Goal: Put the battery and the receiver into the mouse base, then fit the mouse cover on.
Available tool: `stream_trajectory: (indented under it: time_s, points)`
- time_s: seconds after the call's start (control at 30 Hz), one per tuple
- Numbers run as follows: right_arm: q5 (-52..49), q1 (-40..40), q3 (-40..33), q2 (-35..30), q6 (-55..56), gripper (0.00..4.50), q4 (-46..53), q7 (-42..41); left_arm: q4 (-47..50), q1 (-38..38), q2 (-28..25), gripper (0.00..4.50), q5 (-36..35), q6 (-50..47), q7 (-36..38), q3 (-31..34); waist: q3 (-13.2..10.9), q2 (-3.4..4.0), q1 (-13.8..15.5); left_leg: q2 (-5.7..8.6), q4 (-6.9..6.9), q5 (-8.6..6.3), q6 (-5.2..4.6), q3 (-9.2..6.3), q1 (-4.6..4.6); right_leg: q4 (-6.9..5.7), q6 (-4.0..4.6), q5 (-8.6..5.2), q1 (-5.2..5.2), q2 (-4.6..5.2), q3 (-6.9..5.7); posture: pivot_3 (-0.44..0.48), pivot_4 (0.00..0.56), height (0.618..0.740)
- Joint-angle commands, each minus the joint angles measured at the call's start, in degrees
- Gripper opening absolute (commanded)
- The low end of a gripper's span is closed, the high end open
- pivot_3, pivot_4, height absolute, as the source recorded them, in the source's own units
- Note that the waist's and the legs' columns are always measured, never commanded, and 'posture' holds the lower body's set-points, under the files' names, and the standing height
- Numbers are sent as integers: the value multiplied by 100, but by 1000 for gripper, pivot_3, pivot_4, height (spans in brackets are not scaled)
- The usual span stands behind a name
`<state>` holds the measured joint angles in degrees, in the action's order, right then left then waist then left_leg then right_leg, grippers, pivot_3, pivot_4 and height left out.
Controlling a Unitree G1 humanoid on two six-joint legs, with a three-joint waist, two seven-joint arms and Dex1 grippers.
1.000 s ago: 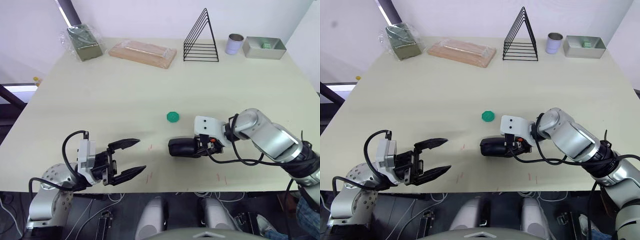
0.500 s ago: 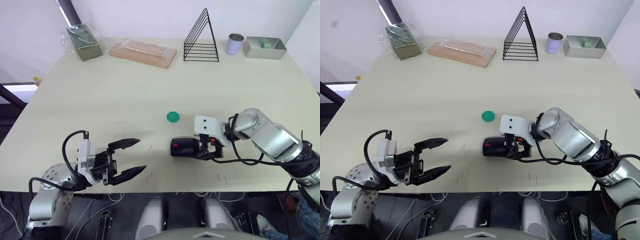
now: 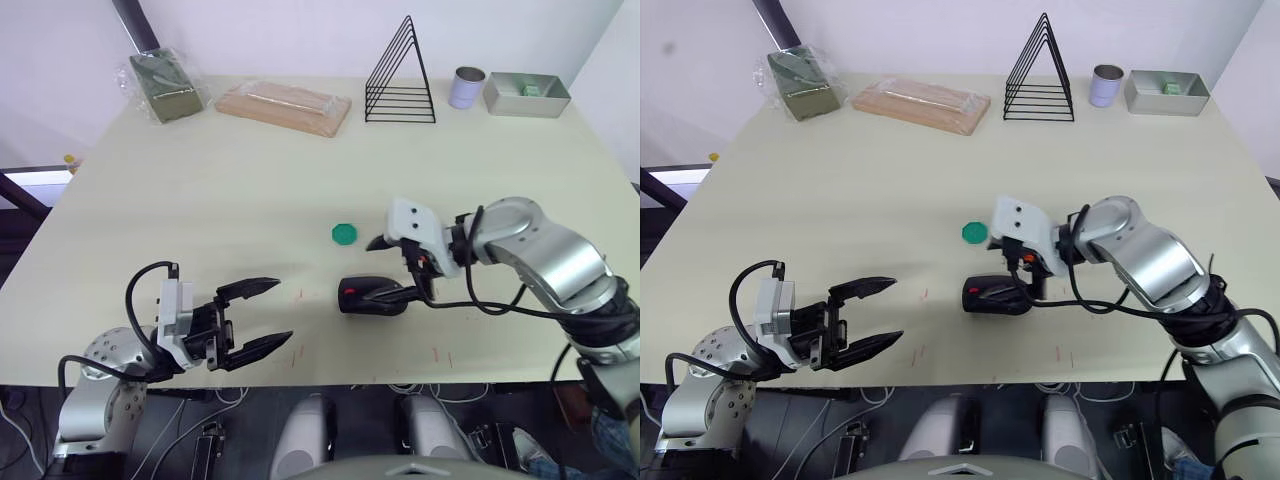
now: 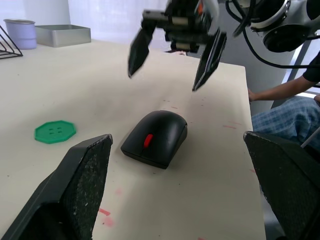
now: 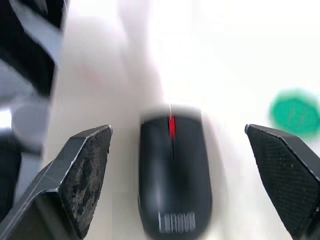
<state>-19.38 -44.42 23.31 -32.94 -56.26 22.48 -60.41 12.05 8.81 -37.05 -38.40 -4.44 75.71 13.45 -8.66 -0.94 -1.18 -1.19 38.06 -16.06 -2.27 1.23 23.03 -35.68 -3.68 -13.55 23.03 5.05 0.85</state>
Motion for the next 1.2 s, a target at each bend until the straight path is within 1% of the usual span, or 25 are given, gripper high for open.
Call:
stream_trajectory:
  time_s: [0.03,0.07,0.1,0.13,0.2,0.4,0.7,0.8,0.83,0.87,1.03,1.2]
  points:
    - [20,-94,116,174,-52,3948,-63,240,-1,56,-34,4500,-12,100,-4,161,0,0,17,1,0,0,0,0,2,0,0,0,0,6,-7,0,150,740]
    - [67,-105,205,239,-27,3724,-133,298,-20,74,-46,4500,-9,108,10,180,0,-1,11,2,0,0,0,1,1,0,1,0,0,11,-14,0,150,740]
    - [124,-127,297,297,3,3181,-208,349,-34,91,-57,4500,-6,115,22,195,0,0,6,3,0,0,0,2,2,0,1,0,0,13,-17,0,150,740]
    - [176,-160,364,371,29,2766,-294,414,-39,102,-63,4500,-5,118,27,206,0,0,4,4,0,0,0,2,2,0,1,1,1,14,-17,0,150,740]
    - [244,-223,510,500,-1,2766,-457,511,-51,114,-74,4500,-3,124,27,231,0,1,-4,4,0,0,0,2,2,0,1,1,2,14,-20,0,150,740]
    - [460,-291,944,592,87,2766,-755,545,-5,170,-72,4500,12,121,-11,265,0,0,-18,5,-1,0,0,3,3,-1,2,1,4,16,-26,0,150,740]
    - [493,-278,980,705,115,2766,-849,576,139,179,-71,4500,18,34,-112,249,0,0,-107,5,-3,1,0,2,2,-1,2,1,4,16,-29,0,150,740]
    - [481,-258,982,708,99,2766,-841,563,321,122,-107,4500,-30,-122,-255,223,0,0,-109,5,-4,1,0,2,2,-1,2,1,4,16,-29,0,150,740]
    - [476,-249,982,714,105,2352,-833,560,410,91,-126,4500,-54,-205,-325,215,0,0,-108,5,-4,0,0,2,2,-1,2,1,4,16,-29,0,150,740]
    - [486,-242,983,729,126,2191,-835,574,500,63,-146,4500,-82,-290,-392,212,0,0,-108,5,-4,0,0,2,3,-1,2,2,4,16,-29,0,150,740]
    - [505,-207,1011,773,134,2191,-839,602,867,-9,-211,4500,-187,-628,-666,212,0,1,-117,5,-5,1,1,2,2,-2,2,2,4,16,-29,0,150,740]
    - [577,-176,1058,838,201,2191,-976,645,832,31,-182,4500,-127,-608,-666,194,0,0,-117,5,-5,1,0,2,1,-2,2,2,4,16,-32,0,150,740]
